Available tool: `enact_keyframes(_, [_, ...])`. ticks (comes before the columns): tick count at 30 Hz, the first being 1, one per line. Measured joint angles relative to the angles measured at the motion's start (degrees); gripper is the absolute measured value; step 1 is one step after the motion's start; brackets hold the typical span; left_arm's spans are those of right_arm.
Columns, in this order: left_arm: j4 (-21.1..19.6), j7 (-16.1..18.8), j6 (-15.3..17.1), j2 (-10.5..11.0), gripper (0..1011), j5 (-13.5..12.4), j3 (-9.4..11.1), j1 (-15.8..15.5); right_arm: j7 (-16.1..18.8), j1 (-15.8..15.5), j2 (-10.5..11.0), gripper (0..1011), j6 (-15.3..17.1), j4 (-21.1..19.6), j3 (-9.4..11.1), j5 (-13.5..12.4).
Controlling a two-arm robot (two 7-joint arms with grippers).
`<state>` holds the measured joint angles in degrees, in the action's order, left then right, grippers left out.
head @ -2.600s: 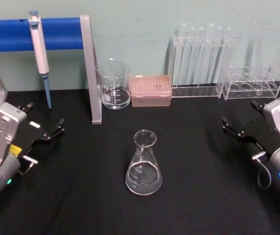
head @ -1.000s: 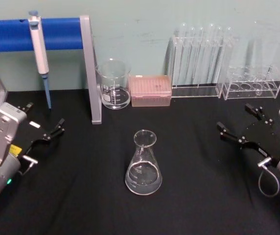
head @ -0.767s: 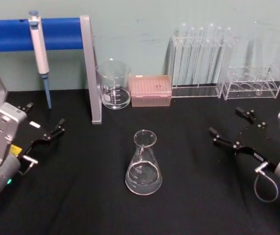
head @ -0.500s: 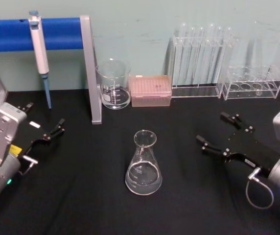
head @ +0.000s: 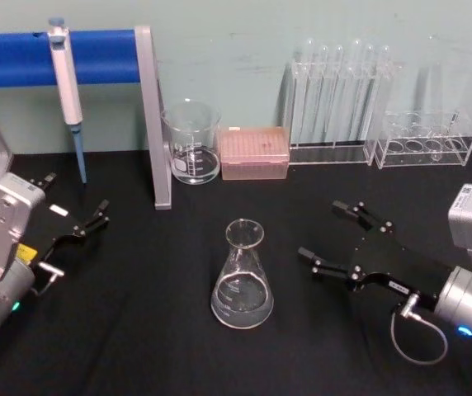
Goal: Grasp the erlenmeyer flask with one hand, shake it three times, then place it back.
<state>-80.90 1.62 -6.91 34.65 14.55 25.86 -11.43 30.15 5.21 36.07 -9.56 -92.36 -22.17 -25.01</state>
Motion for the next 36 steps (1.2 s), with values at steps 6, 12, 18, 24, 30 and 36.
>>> enact_keyframes(6, [0.0, 0.0, 0.0, 0.0, 1001, 0.0, 0.0, 0.0, 3.6, 1.5, -1.3, 1003, -0.3, 1.4, -1.0, -0.2])
enact_keyframes(12, [0.0, 0.0, 0.0, 0.0, 1001, 0.0, 0.0, 0.0, 7.6, 3.8, -3.1, 1003, 0.1, 4.1, -2.2, -1.9])
enact_keyframes(18, [0.0, 0.0, 0.0, 0.0, 1001, 0.0, 0.0, 0.0, 9.8, 5.9, -4.2, 1003, 0.7, 6.6, -3.4, -3.0])
enact_keyframes(24, [0.0, 0.0, 0.0, 0.0, 1001, 0.0, 0.0, 0.0, 11.3, 7.9, -4.9, 1003, 1.0, 9.0, -4.7, -3.4])
enact_keyframes(30, [0.0, 0.0, 0.0, 0.0, 1001, 0.0, 0.0, 0.0, 13.2, 10.3, -5.9, 1003, 1.1, 11.7, -6.2, -3.9])
enact_keyframes(36, [0.0, 0.0, 0.0, 0.0, 1001, 0.0, 0.0, 0.0, 14.8, 12.6, -6.9, 1003, 1.0, 14.3, -7.6, -4.3])
